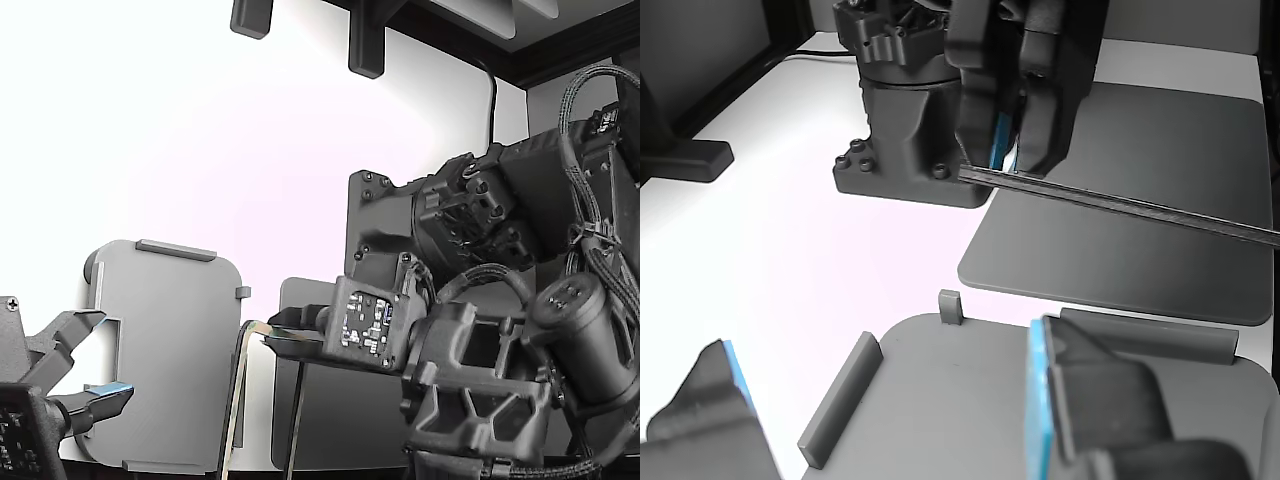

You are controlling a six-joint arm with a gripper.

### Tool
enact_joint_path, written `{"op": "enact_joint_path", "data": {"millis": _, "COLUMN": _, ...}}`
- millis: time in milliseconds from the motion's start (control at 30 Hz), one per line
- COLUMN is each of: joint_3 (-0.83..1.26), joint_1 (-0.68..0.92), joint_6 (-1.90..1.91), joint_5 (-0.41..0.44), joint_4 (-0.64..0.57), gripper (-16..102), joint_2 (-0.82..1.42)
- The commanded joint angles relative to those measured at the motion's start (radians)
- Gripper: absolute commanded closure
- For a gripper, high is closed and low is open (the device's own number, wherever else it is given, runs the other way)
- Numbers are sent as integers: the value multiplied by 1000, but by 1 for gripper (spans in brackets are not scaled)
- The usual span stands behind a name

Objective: Move top rectangular frame to the holder.

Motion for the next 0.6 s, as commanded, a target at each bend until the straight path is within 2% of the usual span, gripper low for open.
{"op": "enact_joint_path", "data": {"millis": 0, "joint_3": -35, "joint_1": -98, "joint_6": -41, "joint_5": -80, "joint_4": -5, "gripper": 97, "joint_2": 37}}
{"op": "enact_joint_path", "data": {"millis": 133, "joint_3": -37, "joint_1": -204, "joint_6": -153, "joint_5": -172, "joint_4": -34, "gripper": 97, "joint_2": 44}}
{"op": "enact_joint_path", "data": {"millis": 367, "joint_3": -31, "joint_1": -348, "joint_6": -331, "joint_5": -247, "joint_4": -84, "gripper": 97, "joint_2": 28}}
{"op": "enact_joint_path", "data": {"millis": 567, "joint_3": -127, "joint_1": -426, "joint_6": -440, "joint_5": -253, "joint_4": -77, "gripper": 97, "joint_2": -92}}
